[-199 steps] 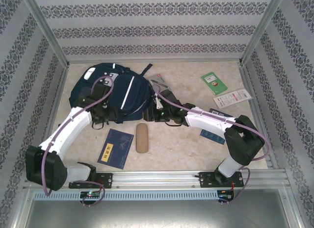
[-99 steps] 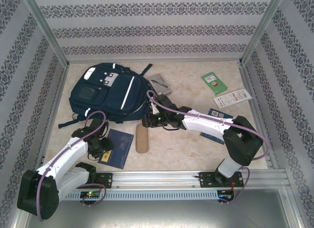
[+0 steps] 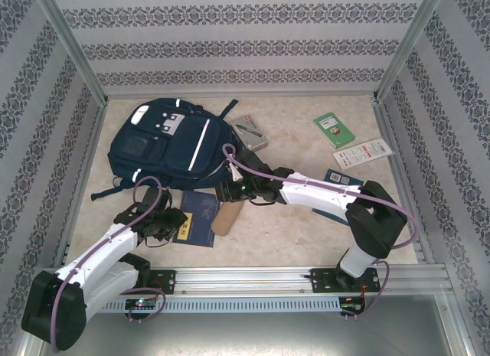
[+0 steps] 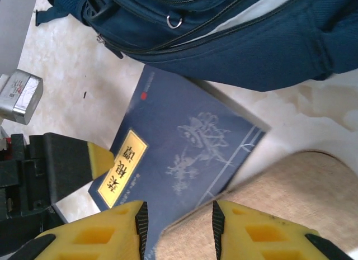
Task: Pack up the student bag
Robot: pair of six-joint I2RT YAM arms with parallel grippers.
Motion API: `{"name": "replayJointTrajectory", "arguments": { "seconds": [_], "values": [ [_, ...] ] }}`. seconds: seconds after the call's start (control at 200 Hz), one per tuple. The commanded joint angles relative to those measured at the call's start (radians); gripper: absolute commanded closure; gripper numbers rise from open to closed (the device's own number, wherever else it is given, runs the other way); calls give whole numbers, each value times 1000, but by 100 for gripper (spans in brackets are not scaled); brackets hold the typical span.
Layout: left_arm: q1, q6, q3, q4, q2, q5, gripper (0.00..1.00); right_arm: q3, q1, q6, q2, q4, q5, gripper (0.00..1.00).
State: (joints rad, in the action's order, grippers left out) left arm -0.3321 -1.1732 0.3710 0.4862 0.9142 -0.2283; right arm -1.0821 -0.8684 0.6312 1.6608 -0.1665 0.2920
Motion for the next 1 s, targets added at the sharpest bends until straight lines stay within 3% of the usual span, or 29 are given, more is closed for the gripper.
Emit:
{"name": "replayJointTrajectory", "arguments": {
  "seconds": [0.0, 0.275, 0.56, 0.779, 0.999],
  "values": [
    [-18, -61, 1, -40, 23, 31, 57, -68, -29, -16, 71, -20, 59, 63],
    [-23, -20, 17, -49, 78, 22, 57, -151, -65, 18, 222, -51, 137, 65],
    [-31, -22, -8, -90, 79, 10, 56, -32, 9, -16, 174, -172, 68, 66],
    [-137, -153, -30, -188, 107, 56, 56, -4, 51, -64, 106, -260, -5, 61],
    [-234, -175, 27, -98, 96, 146, 56, 13, 31, 28, 97, -203, 38, 56]
  ]
}}
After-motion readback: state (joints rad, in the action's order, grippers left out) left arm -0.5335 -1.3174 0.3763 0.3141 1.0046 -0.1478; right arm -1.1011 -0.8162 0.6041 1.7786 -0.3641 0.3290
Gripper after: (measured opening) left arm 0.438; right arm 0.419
